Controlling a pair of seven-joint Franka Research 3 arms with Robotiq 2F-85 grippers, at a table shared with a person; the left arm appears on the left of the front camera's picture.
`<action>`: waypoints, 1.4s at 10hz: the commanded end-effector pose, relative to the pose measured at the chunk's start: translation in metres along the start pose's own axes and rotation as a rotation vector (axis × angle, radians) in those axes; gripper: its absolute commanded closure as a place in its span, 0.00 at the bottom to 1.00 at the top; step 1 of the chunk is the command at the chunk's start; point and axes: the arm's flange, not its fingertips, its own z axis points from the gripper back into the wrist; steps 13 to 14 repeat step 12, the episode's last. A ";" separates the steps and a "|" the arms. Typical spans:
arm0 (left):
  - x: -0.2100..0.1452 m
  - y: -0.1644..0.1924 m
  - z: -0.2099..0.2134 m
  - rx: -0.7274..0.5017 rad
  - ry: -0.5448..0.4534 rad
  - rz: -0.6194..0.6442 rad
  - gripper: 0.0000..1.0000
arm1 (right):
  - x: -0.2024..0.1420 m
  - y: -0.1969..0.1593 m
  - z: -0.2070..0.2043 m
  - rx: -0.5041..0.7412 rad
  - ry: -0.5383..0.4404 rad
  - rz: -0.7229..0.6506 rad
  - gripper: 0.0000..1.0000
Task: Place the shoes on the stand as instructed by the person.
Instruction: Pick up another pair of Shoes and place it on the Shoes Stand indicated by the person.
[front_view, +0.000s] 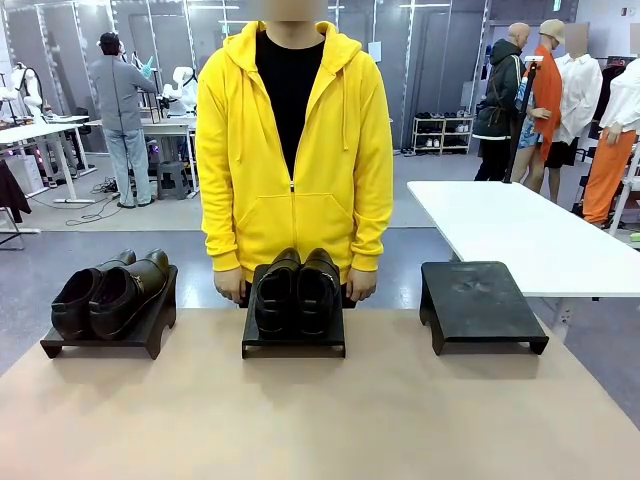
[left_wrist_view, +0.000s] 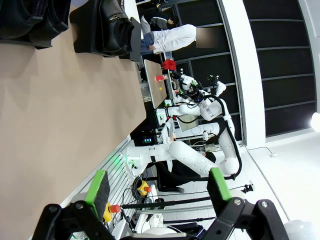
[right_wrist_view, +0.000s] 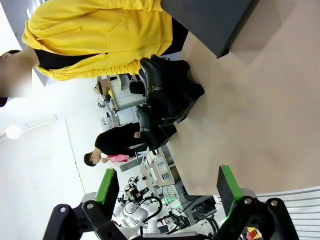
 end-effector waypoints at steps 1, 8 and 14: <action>-0.002 -0.002 -0.002 0.000 -0.010 -0.014 0.00 | 0.001 -0.004 0.000 0.006 0.011 0.019 0.00; -0.002 -0.002 -0.002 0.000 -0.010 -0.014 0.00 | 0.001 -0.004 0.000 0.006 0.011 0.019 0.00; -0.002 -0.002 -0.002 0.000 -0.010 -0.014 0.00 | 0.001 -0.004 0.000 0.006 0.011 0.019 0.00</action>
